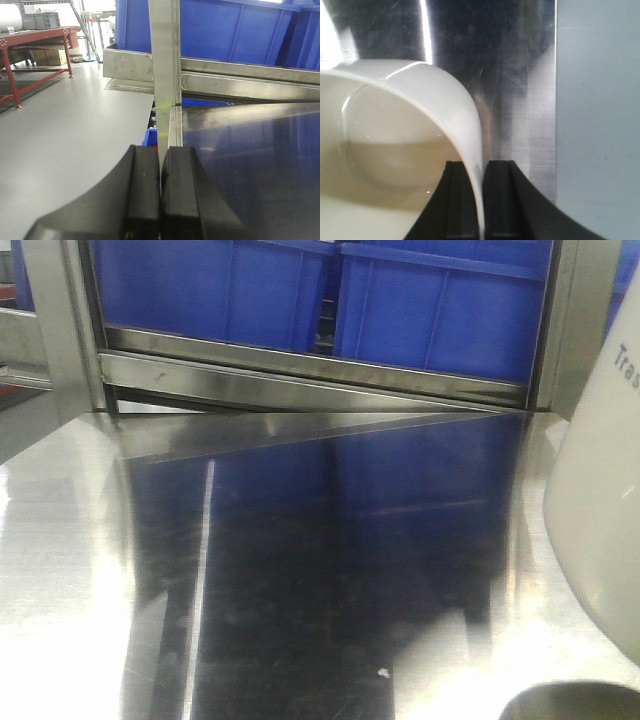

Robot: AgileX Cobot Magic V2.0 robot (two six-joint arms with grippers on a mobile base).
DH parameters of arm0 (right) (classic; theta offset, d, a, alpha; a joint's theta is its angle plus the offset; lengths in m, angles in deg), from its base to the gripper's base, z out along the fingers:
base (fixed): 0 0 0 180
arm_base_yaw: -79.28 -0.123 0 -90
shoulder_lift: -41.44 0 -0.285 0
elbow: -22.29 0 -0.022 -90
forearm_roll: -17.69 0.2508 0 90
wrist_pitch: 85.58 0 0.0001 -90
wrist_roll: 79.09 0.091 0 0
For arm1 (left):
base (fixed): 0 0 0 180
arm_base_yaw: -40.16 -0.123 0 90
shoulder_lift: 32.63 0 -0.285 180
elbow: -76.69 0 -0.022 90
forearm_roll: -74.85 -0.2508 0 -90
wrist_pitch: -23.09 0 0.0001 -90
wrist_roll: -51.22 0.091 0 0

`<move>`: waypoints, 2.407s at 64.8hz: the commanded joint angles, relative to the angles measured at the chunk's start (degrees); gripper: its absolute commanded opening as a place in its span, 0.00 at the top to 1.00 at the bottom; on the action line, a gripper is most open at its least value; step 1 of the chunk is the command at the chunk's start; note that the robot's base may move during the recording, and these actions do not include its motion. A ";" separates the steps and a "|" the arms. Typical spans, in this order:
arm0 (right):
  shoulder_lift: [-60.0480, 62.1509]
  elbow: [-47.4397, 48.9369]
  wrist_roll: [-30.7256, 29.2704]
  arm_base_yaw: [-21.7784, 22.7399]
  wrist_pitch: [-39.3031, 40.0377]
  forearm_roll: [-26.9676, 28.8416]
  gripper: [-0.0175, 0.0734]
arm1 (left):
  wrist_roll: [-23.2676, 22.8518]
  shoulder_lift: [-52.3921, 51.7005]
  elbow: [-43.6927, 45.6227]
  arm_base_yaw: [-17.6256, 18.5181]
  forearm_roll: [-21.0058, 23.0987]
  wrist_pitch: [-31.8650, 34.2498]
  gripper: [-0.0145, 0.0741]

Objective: Move white bin to right shelf second layer

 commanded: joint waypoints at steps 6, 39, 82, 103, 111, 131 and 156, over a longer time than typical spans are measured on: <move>0.51 1.52 -0.57 0.37 2.38 -0.67 0.73 | -0.15 -0.87 -2.13 0.12 0.35 4.94 0.74; 0.51 1.52 -0.57 0.37 2.38 -0.67 0.73 | -0.15 -0.87 -2.13 0.12 0.35 4.94 0.74; 0.51 1.52 -0.57 0.37 2.38 -0.67 0.73 | -0.15 -0.87 -2.13 0.12 0.35 4.94 0.74; 0.51 1.52 -0.57 0.37 2.38 -0.67 0.73 | -0.15 -0.87 -2.13 0.12 0.35 4.94 0.74; 0.51 1.52 -0.57 0.37 2.38 -0.67 0.73 | -0.15 -0.87 -2.13 0.12 0.35 4.94 0.74; 0.51 1.52 -0.57 0.37 2.38 -0.67 0.73 | -0.15 -0.87 -2.13 0.12 0.35 4.94 0.74; 0.51 1.52 -0.57 0.37 2.38 -0.67 0.73 | -0.15 -0.87 -2.13 0.12 0.35 4.94 0.74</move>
